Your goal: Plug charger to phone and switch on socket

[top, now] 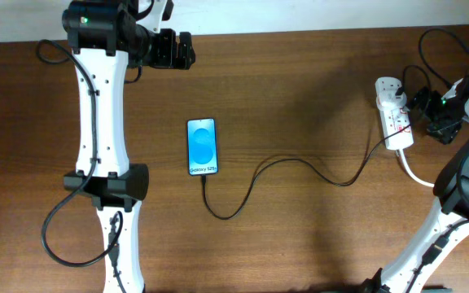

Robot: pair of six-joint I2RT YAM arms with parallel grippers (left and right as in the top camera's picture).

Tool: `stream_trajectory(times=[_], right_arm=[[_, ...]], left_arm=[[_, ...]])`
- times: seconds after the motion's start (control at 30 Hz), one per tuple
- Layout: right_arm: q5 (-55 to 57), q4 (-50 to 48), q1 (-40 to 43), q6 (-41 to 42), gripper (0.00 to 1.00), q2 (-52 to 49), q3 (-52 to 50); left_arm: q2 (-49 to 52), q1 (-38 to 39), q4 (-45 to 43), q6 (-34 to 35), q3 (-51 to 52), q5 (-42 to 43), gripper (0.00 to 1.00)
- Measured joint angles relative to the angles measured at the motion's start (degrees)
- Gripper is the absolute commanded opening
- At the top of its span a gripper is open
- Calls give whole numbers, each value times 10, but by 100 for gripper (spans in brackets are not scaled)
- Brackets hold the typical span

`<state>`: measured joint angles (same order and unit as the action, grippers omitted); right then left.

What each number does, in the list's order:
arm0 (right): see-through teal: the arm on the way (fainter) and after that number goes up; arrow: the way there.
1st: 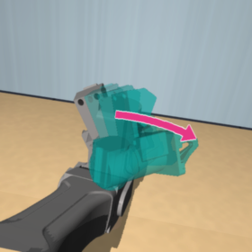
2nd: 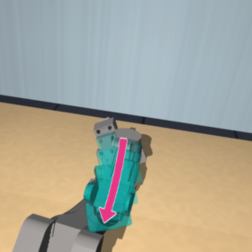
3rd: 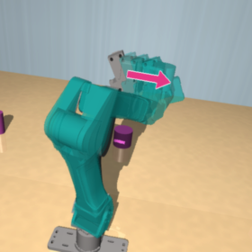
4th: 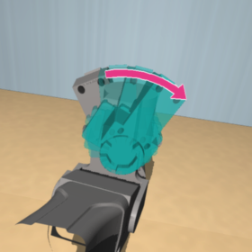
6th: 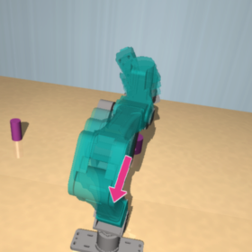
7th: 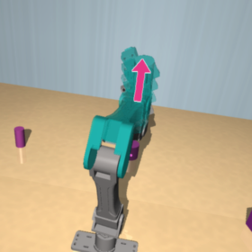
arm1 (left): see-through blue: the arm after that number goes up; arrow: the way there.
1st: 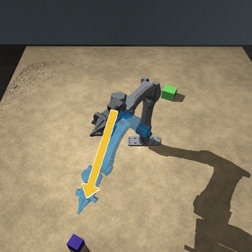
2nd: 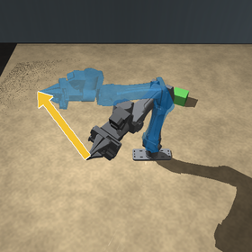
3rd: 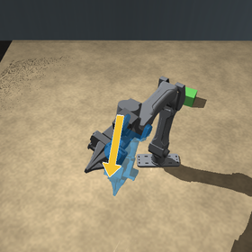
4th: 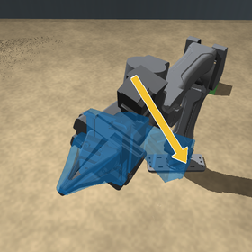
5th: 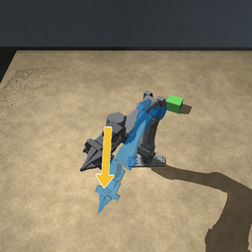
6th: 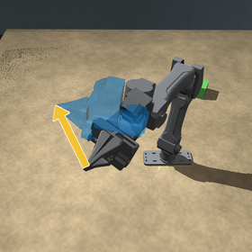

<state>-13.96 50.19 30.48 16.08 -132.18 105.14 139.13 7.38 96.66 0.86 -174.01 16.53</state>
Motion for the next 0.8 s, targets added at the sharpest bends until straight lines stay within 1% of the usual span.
stream_trajectory(times=[0.13, 0.5, 0.8], right_arm=[[-4, 22, -1, 0, 99, 0, 2], [-5, 20, -2, -2, 99, 0, 2], [-57, 16, 28, -2, 99, -12, 18]], left_arm=[[0, 0, 0, 0, 0, 0, 99], [0, 0, 0, 0, 0, 0, 99], [0, 0, 0, 0, 0, 0, 99]])
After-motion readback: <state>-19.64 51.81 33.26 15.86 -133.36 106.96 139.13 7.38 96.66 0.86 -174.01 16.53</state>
